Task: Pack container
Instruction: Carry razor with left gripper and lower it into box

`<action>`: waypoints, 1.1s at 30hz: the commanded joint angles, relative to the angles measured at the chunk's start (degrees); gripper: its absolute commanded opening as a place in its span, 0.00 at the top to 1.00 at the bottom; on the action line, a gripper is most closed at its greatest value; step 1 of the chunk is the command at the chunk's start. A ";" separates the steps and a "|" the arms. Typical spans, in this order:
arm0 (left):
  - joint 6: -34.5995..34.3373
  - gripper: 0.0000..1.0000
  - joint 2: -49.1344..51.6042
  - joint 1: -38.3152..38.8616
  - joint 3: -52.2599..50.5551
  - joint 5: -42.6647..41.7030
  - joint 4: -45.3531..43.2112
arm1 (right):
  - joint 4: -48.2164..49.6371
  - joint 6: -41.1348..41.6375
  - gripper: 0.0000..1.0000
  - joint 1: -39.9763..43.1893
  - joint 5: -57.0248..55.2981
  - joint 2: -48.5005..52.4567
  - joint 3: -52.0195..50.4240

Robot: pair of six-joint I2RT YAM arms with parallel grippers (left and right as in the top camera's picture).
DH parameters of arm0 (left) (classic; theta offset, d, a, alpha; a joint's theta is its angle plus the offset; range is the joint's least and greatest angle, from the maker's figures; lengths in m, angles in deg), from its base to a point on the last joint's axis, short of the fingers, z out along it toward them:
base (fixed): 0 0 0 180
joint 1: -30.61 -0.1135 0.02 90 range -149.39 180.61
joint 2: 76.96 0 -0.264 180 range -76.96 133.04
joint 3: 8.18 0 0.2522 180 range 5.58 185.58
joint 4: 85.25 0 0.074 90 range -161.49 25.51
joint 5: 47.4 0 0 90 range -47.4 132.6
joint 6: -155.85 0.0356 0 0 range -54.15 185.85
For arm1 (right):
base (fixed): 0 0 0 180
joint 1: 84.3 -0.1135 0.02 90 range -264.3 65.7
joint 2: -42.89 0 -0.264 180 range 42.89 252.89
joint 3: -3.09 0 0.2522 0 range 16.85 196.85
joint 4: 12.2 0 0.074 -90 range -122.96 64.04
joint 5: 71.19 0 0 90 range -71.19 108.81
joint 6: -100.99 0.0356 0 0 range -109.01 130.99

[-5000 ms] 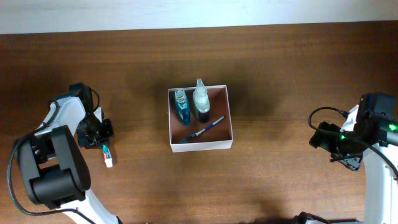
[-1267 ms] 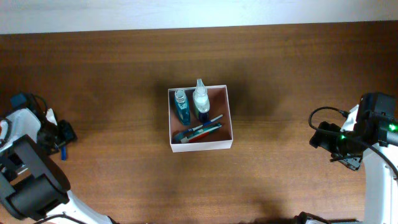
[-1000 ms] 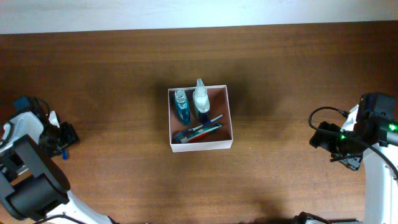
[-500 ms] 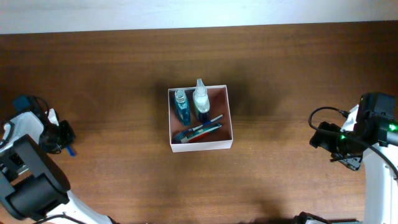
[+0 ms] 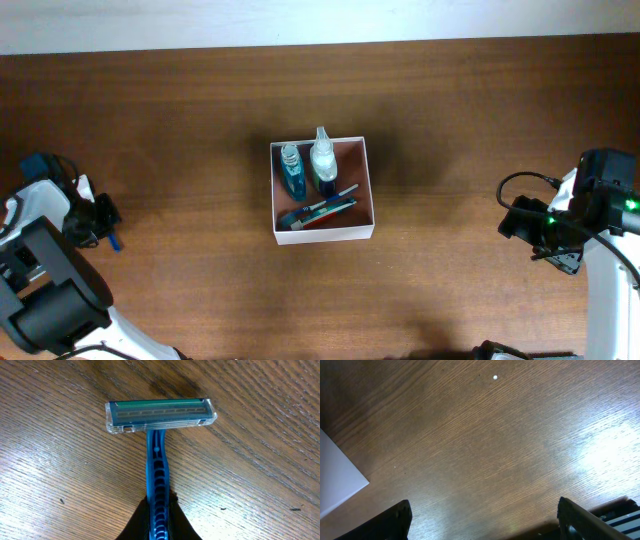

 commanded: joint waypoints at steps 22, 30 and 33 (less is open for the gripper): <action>18.93 1.00 -34.84 36.46 2.47 -13.33 3.85 | -0.02 -0.33 0.14 -0.35 -0.70 0.07 -0.26; 32.46 1.00 -29.97 60.54 2.47 -12.68 1.36 | -0.07 -0.35 0.14 -0.35 -0.70 0.07 -0.26; 32.41 1.00 -26.25 62.12 2.47 -12.90 1.44 | -0.04 -0.35 0.15 -0.35 -0.70 0.07 -0.26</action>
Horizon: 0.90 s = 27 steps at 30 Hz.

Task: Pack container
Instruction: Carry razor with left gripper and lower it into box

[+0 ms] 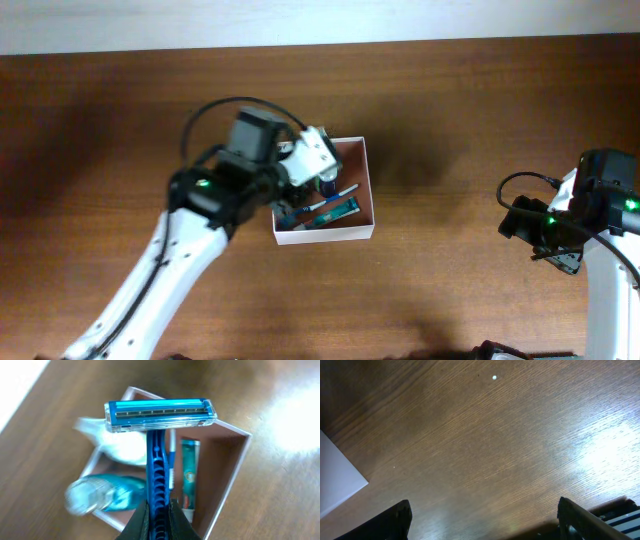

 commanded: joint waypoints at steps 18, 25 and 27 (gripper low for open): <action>1.42 0.60 19.10 2.29 0.68 2.75 1.64 | 0.00 -0.35 0.14 -0.35 -0.55 0.07 -0.26; -2.73 0.44 9.33 2.08 2.51 9.73 2.54 | -0.15 -1.20 0.12 -0.96 0.15 0.04 -0.24; -5.25 0.41 5.29 1.25 2.51 12.59 2.75 | 0.33 -1.51 0.12 -2.89 0.04 0.04 0.26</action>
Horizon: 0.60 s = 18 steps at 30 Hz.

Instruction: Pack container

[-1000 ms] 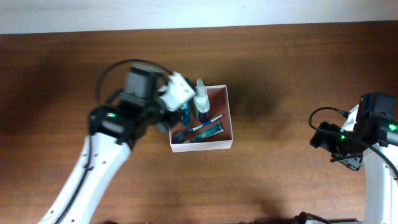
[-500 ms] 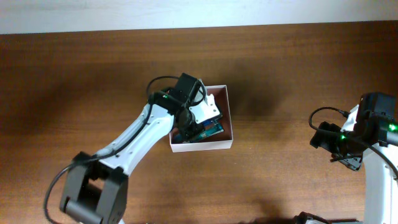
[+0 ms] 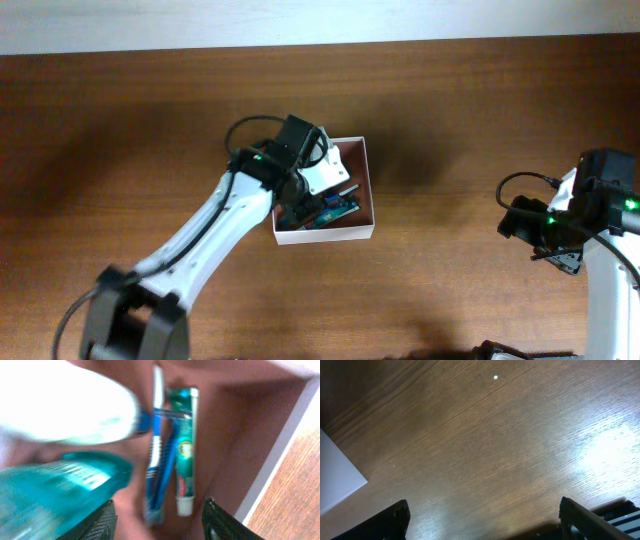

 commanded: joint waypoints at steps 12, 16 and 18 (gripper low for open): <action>-25.99 0.01 -13.42 -25.29 2.03 5.81 -1.29 | 18.12 -4.42 0.01 -27.96 -6.84 5.31 9.68; -25.86 0.01 -11.30 -27.80 2.03 4.83 -1.27 | 22.62 -8.07 0.01 -28.46 -6.84 8.09 9.68; -25.86 0.01 -11.30 -27.80 2.03 4.52 -0.31 | 22.03 -9.79 0.01 -28.13 -6.51 7.74 9.68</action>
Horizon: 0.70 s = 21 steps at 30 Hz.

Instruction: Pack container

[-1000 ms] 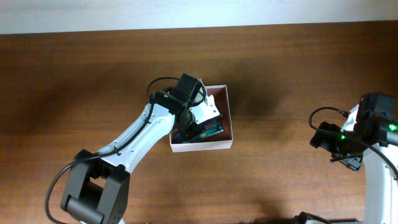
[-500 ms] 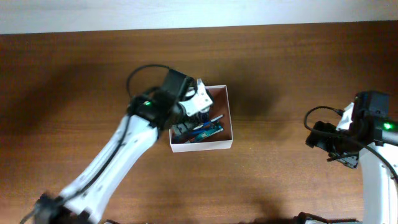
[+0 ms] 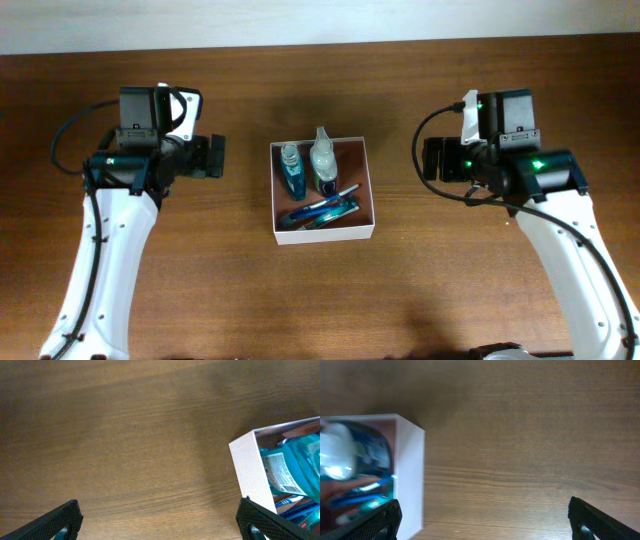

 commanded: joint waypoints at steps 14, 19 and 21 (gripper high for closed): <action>-0.92 0.01 -32.15 -0.07 -19.12 -6.45 -0.90 | 0.20 0.37 0.01 -0.13 -6.51 -36.74 -19.26; -5.92 0.01 -50.34 -0.07 -31.50 -6.47 -0.46 | -1.18 2.60 0.01 -0.11 -6.60 -52.89 -29.00; -5.92 0.01 -54.69 -0.07 -34.01 -6.51 -0.48 | -1.38 2.60 0.01 -0.11 -6.60 -57.00 -30.67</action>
